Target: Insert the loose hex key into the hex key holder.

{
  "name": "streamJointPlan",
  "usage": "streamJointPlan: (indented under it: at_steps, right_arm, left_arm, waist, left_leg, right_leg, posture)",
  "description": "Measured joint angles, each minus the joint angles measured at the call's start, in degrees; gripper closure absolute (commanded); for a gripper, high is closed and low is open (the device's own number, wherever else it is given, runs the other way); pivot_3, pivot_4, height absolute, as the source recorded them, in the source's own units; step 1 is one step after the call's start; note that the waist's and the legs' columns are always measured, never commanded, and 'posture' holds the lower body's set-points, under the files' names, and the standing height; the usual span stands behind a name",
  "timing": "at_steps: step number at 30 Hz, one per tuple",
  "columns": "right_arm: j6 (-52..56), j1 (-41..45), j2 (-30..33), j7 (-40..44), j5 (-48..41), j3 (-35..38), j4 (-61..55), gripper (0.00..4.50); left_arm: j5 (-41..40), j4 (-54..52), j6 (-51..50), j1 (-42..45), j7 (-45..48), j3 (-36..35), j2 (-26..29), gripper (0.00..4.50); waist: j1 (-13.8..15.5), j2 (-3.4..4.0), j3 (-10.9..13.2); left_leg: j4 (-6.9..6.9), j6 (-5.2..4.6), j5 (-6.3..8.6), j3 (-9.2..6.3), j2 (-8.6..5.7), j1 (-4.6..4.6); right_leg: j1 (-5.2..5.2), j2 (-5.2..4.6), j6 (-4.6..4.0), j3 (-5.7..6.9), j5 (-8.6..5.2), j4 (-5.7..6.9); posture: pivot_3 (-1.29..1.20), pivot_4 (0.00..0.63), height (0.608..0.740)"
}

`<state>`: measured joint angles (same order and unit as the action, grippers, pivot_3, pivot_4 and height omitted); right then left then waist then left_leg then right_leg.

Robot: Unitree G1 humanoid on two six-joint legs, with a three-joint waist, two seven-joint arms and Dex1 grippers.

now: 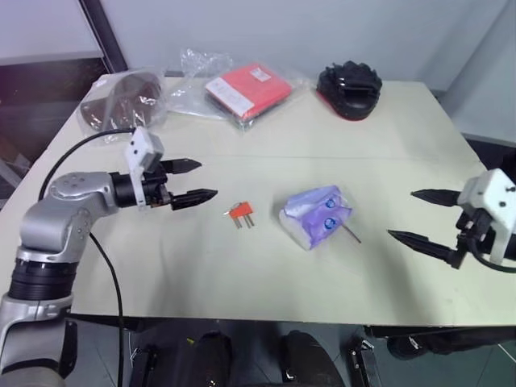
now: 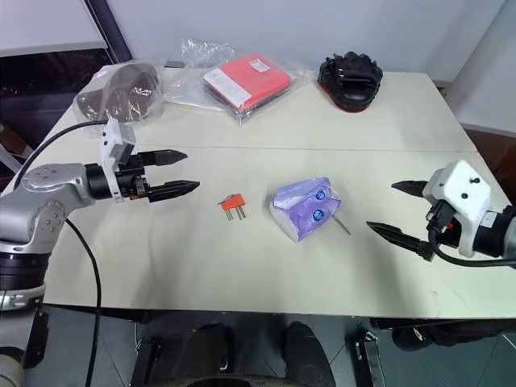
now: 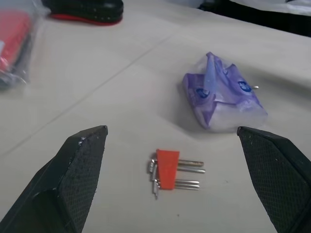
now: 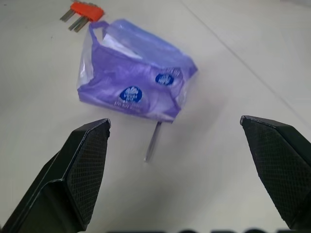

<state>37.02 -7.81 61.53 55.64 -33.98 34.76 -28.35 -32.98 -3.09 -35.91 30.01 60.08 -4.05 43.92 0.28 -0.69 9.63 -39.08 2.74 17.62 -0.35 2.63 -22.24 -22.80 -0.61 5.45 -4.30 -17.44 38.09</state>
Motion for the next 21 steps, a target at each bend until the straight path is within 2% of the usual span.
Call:
streamJointPlan:
  at_steps: [21]
  right_arm:
    - [2.85,3.99,-0.60,-2.73,-1.12,-2.04,-3.41,0.00]
  left_arm:
    - [-0.10,0.16,0.03,0.42,-0.89,0.00,-0.55,0.03]
  waist:
    - [-0.02,0.00,0.00]
  left_leg:
    - [0.00,0.00,0.00,-0.01,0.01,0.01]
  right_leg:
    - [0.00,0.00,0.00,0.00,0.00,0.01]
  posture:
    - [0.00,0.150,0.740]
